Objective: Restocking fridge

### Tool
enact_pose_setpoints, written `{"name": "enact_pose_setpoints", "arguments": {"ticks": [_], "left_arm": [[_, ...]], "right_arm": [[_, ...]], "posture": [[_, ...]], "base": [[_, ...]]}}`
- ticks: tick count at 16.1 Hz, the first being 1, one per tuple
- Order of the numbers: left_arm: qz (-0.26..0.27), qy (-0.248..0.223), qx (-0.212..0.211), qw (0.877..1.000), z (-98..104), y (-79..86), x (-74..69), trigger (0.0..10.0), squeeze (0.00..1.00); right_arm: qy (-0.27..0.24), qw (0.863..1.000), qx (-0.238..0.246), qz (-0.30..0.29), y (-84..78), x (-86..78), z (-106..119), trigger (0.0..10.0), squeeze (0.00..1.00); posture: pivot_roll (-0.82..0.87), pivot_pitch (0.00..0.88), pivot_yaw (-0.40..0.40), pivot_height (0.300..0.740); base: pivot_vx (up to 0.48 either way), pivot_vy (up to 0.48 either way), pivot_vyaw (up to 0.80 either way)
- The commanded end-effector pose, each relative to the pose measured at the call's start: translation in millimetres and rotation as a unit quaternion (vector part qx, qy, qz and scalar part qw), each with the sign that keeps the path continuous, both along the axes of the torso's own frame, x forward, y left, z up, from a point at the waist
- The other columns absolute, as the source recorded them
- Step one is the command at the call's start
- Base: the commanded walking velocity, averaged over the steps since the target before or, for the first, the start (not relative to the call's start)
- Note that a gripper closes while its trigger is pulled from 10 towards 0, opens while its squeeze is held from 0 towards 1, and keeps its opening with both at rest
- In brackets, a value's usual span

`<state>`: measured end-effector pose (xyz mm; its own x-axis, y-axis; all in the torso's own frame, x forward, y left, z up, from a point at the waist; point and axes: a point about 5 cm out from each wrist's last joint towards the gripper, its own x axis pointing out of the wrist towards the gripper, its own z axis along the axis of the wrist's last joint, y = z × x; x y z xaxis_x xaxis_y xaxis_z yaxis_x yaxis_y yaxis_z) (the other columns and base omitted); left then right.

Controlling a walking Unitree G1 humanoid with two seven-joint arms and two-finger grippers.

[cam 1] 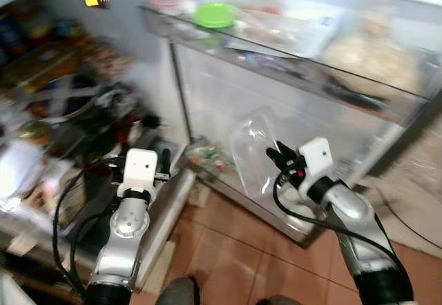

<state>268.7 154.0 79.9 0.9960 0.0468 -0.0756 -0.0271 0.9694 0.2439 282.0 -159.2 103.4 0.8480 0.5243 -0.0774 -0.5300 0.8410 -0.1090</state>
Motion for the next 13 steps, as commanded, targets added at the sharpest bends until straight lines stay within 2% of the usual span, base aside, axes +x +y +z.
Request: {"name": "enact_pose_setpoints", "arguments": {"ticks": [1, 5, 7, 13], "left_arm": [[0.0, 0.002, 0.001, 1.0, 2.8, 1.8, -1.2, 10.0, 0.0], [0.008, -0.001, 0.006, 1.0, 11.1, 3.8, -6.8, 10.0, 0.0], [0.017, 0.004, 0.004, 1.0, 8.5, 6.6, -12.9, 10.0, 0.0], [0.015, 0.004, -0.004, 1.0, 10.9, 2.8, -11.6, 10.0, 0.0]], "right_arm": [[-0.008, 1.0, 0.005, 0.011, 5.2, 2.0, 1.7, 10.0, 0.0], [-0.042, 0.999, 0.018, -0.019, 15.7, 9.2, 9.7, 10.0, 0.0], [-0.043, 0.999, 0.026, -0.021, 22.1, 9.6, 9.3, 10.0, 0.0], [-0.052, 0.998, 0.03, -0.015, 27.5, 12.8, 11.1, 10.0, 0.0]], "posture": [[0.05, 0.041, 0.033, 0.74], [0.08, 0.057, 0.034, 0.74], [0.09, 0.061, 0.032, 0.74], [0.09, 0.048, 0.034, 0.74]], "base": [[0.0, 0.0, 0.78], [0.0, 0.0, 0.78], [0.0, 0.0, 0.78], [0.0, 0.0, 0.78]]}}
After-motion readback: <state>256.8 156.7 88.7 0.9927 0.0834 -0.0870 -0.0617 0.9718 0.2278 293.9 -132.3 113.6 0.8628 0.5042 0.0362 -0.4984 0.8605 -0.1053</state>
